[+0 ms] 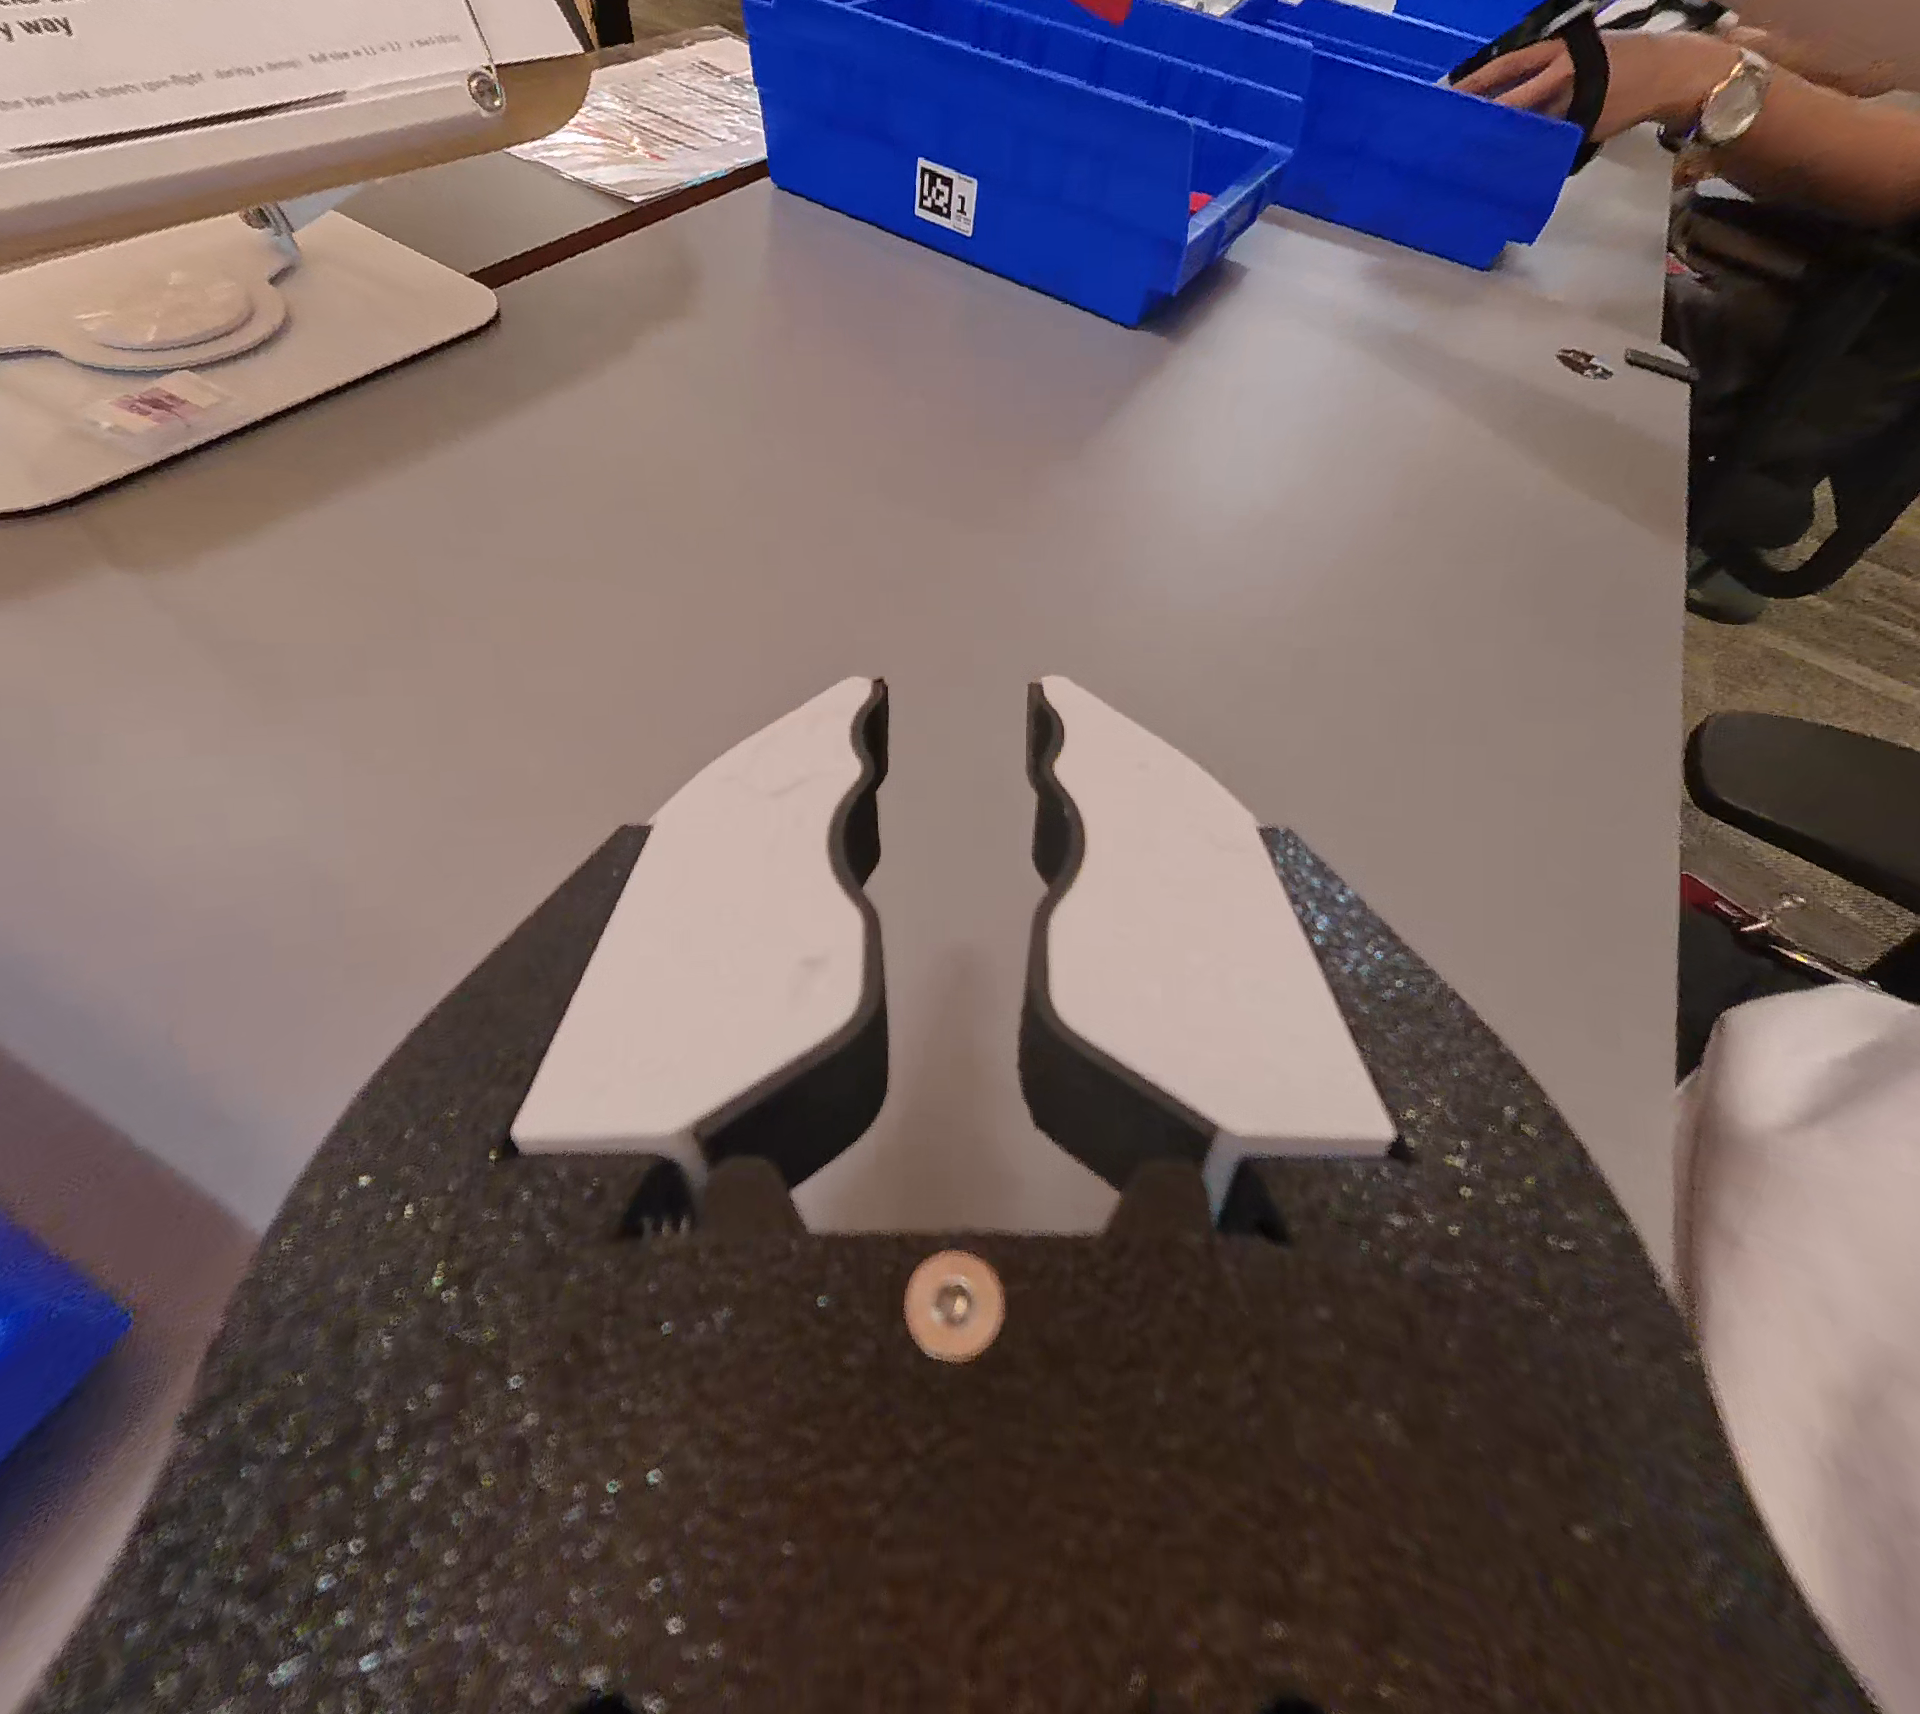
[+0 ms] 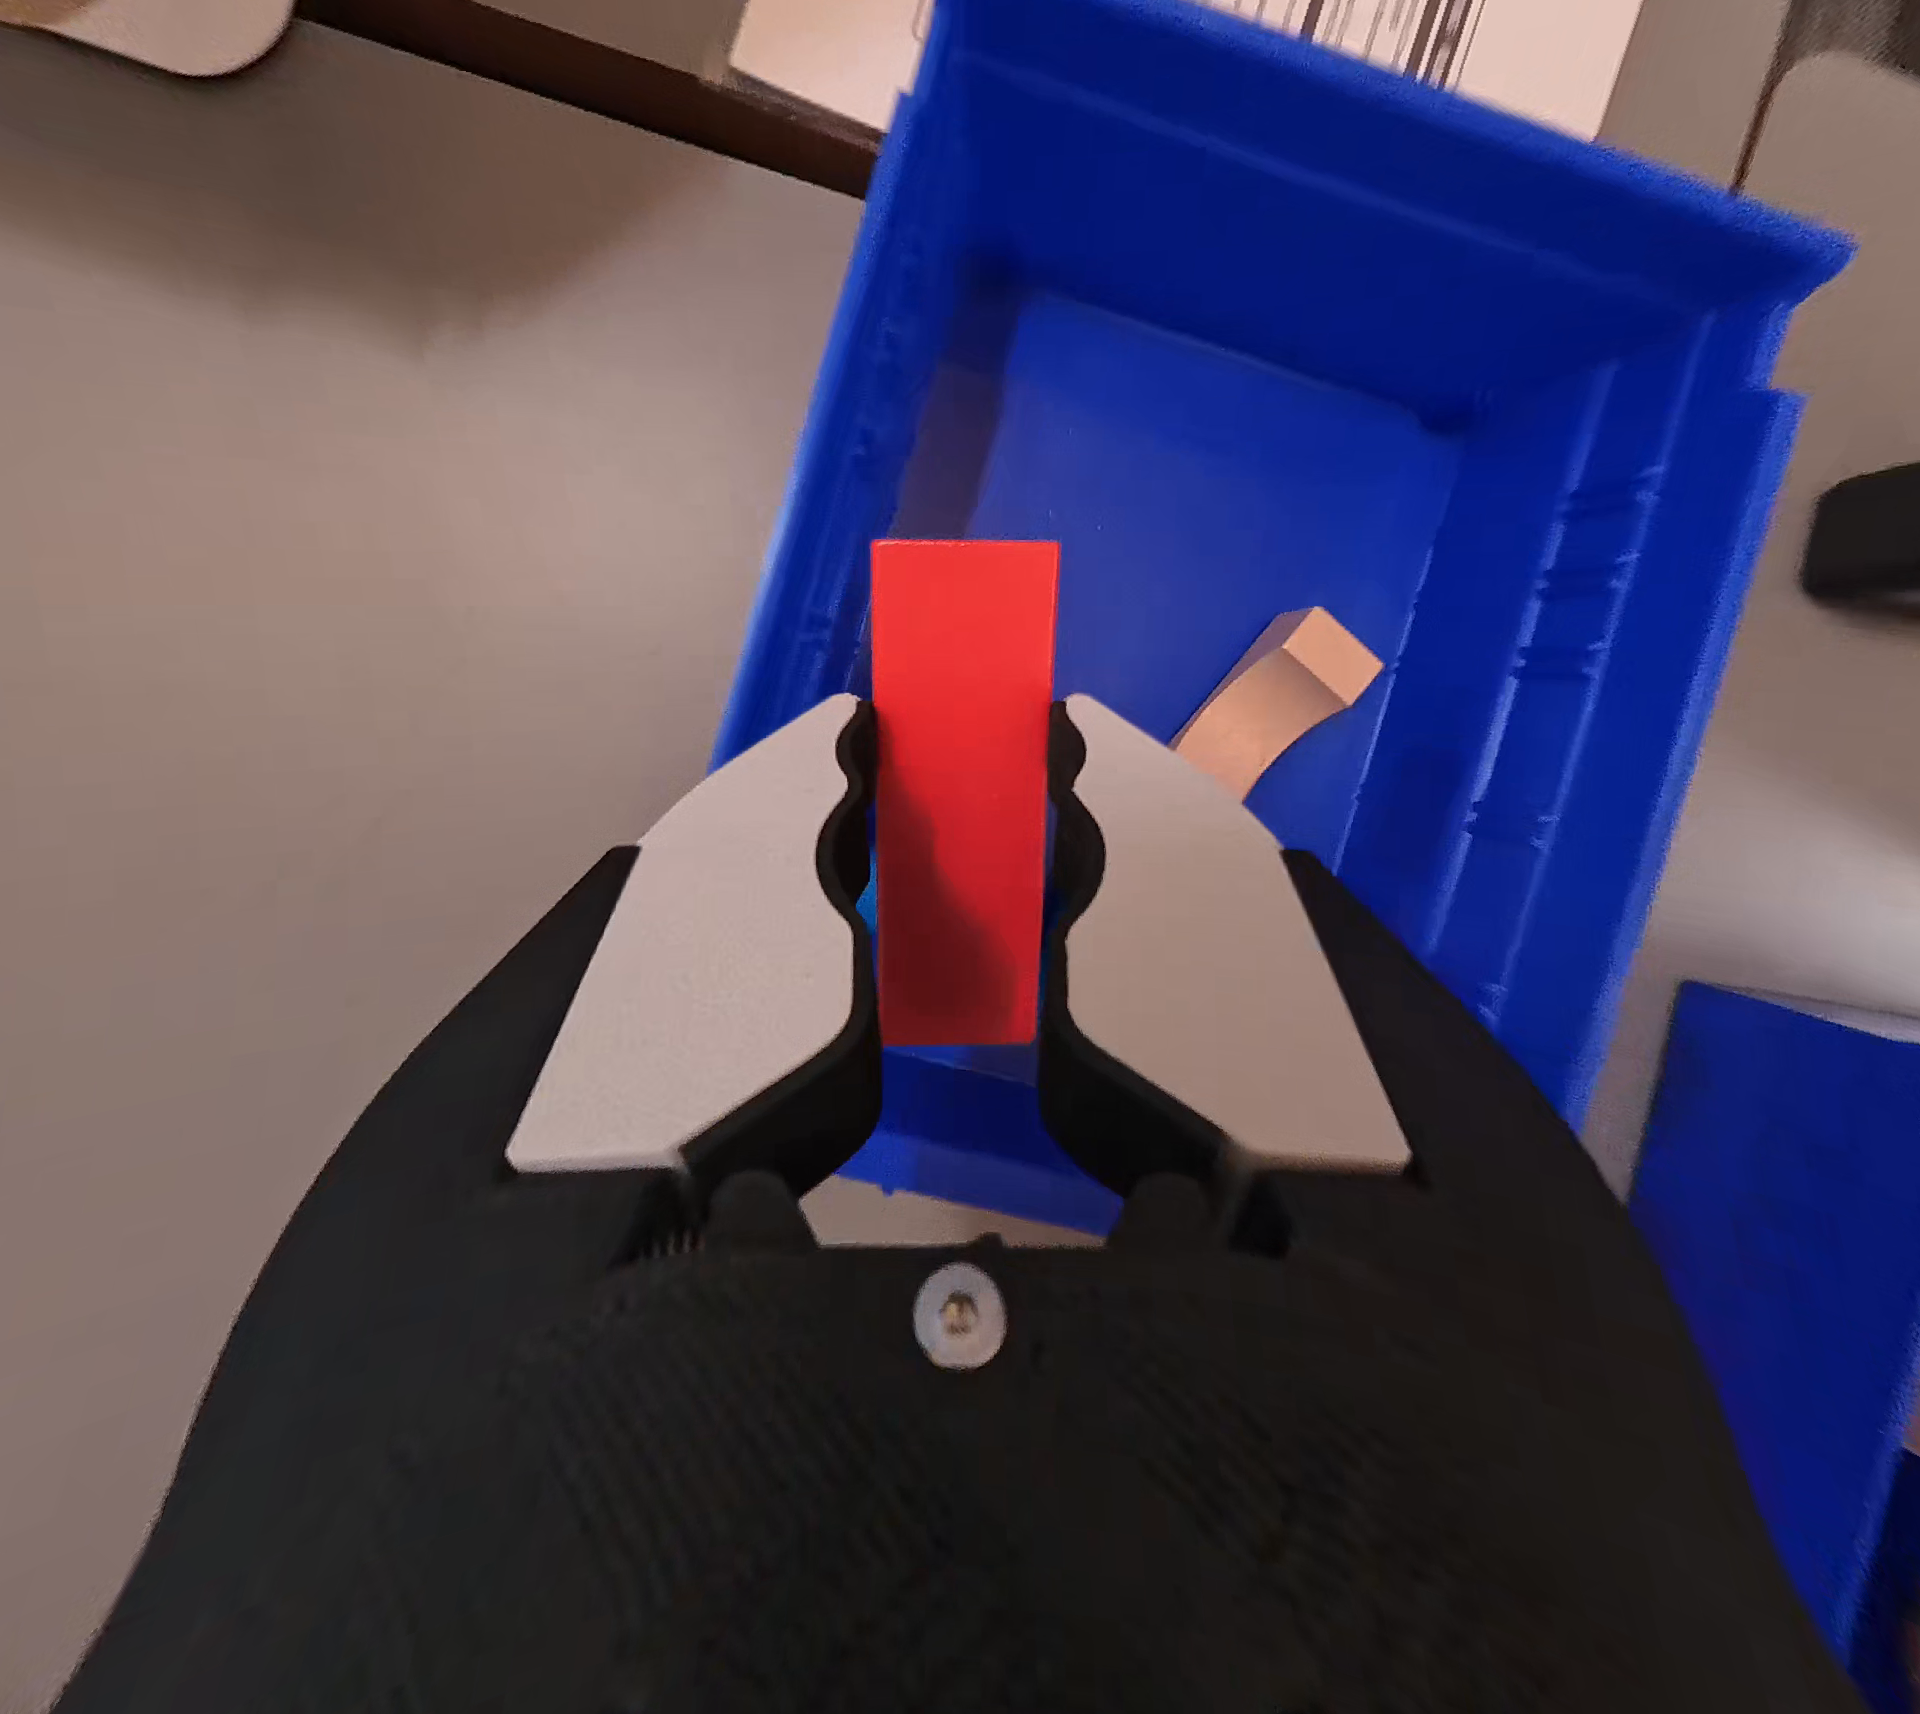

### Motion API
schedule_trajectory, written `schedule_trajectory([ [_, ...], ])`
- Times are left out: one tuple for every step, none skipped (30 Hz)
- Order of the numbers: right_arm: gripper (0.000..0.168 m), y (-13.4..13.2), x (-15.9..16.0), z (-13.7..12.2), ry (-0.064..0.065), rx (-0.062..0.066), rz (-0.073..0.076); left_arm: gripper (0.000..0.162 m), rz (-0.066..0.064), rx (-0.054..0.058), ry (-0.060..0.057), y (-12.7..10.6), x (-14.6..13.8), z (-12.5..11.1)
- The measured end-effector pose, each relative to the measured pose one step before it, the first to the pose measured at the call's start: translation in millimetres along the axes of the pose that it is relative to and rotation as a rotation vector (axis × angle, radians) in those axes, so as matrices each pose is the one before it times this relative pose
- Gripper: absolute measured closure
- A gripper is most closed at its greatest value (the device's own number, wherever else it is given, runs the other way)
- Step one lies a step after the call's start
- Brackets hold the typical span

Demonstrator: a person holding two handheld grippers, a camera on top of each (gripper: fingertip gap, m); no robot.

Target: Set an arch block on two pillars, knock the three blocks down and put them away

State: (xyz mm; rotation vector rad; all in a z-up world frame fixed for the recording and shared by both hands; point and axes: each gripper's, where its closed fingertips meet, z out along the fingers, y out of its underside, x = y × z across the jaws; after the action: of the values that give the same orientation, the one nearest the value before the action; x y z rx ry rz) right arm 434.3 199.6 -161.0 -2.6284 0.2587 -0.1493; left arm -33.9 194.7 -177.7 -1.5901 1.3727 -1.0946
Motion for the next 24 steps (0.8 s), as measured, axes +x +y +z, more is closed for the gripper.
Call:
schedule_trajectory([
  [0.136, 4.07, 3.77, 9.92, -0.0073, -0.0067, 0.0174, 0.137, 0.0014, -0.0064, -0.0035, 1.12, -0.18, 0.9],
  [0.136, 4.24, 3.63, 10.13, -0.0045, -0.0117, 0.0156, 0.137, -0.0005, -0.007, -0.0029, 1.24, -0.26, 0.9],
  [0.136, 4.48, 2.14, 10.17, -0.0098, -0.0165, 0.0168, 0.137, -0.0017, -0.0074, -0.001, 1.29, 0.06, 0.87],
  [0.136, 4.69, 1.13, 10.22, -0.0108, -0.0183, 0.0128, 0.137, -0.0009, -0.0074, 0.0013, 1.1, 0.53, 0.58],
  [0.136, 4.64, 0.5, 9.44, -0.0099, -0.0205, 0.0031, 0.137, 0.002, -0.0055, 0.0013, 0.66, 0.64, 0.2],
  [0.136, 3.88, 1.84, 8.31, 0.0001, -0.018, 0.0009, 0.137, 0.004, -0.0019, -0.0024, -0.11, 0.06, -0.11],
  [0.136, 2.98, 2.32, 7.19, 0.0046, -0.0148, -0.0013, 0.137, 0.0036, 0.0002, -0.0052, -0.42, -0.28, -0.41],
  [0.136, 2.02, 1.37, 6.11, -0.0006, -0.0113, -0.0017, 0.137, 0.0019, 0.0, -0.0043, -0.5, -0.44, -0.55],
  [0.136, 0.8, 0.55, 5.07, -0.0059, -0.0054, -0.0006, 0.137, 0.0008, -0.0001, -0.0014, -0.32, -0.1, -0.48],
  [0.135, 0.33, -0.17, 4.54, -0.0079, -0.0031, -0.0007, 0.137, -0.0004, 0.0015, 0.0006, -0.4, -0.09, -0.5],
  [0.136, 1.03, -1.06, 4.26, -0.0138, -0.0077, -0.0023, 0.137, -0.0027, 0.0035, 0.0007, -0.52, -0.23, -0.28],
  [0.136, 2.6, -1.18, 4.26, -0.0129, -0.0169, 0.0056, 0.137, -0.0048, 0.0038, 0.0014, -0.48, -0.29, 0.01],
  [0.136, 3.12, 0.4, 4.07, -0.0016, -0.0199, 0.0044, 0.137, -0.0059, 0.0024, 0.0036, -0.22, -0.24, 0.39],
  [0.133, 1.85, 2.37, 3.13, 0.0132, -0.0088, -0.01, 0.137, -0.0063, 0.0012, 0.0043, 0.29, -0.26, 0.68],
  [0.125, 1.04, 3.86, 1.98, 0.0266, -0.0018, -0.0102, 0.137, -0.0065, 0.0, 0.0032, 0.66, -0.42, 1.11],
  [0.113, 0.73, 3.45, 1.2, 0.0225, 0.0005, -0.0048, 0.137, -0.0056, -0.003, 0.0035, 1.54, -0.43, 1.3],
  [0.108, 0.27, 1.62, -0.33, 0.0075, 0.0025, -0.0035, 0.137, -0.0043, -0.0061, 0.0039, 1.94, -0.27, 1.39],
  [0.108, -0.93, 1.6, -2.75, 0.0065, 0.0073, 0.0, 0.137, -0.0033, -0.0066, 0.0033, 2.12, -0.25, 1.39],
  [0.106, -3.55, 3.32, -5.93, 0.0222, 0.0189, 0.0023, 0.137, -0.0021, -0.0051, 0.0029, 1.69, -0.17, 1.08],
  [0.103, -6.14, 4.14, -9.15, 0.0343, 0.0315, -0.0023, 0.137, -0.0012, -0.0034, 0.0023, 1.36, -0.18, 0.72],
  [0.102, -8.2, 2.69, -12.07, 0.0328, 0.0386, -0.0063, 0.137, -0.0009, -0.002, 0.0016, 0.8, -0.44, 0.35],
  [0.102, -10.98, 0.15, -14.25, 0.03, 0.0504, -0.0048, 0.137, -0.0007, -0.0002, 0.0002, 0.47, -0.72, -0.1],
  [0.101, -12.9, -5.6, -15.35, 0.0097, 0.058, -0.0065, 0.137, -0.0009, 0.0019, -0.0015, 0.02, -1.19, -0.67],
  [0.101, -13.62, -13.75, -15.32, -0.0195, 0.0594, -0.0099, 0.137, -0.002, 0.0035, -0.0025, -0.22, -1.53, -0.87],
])
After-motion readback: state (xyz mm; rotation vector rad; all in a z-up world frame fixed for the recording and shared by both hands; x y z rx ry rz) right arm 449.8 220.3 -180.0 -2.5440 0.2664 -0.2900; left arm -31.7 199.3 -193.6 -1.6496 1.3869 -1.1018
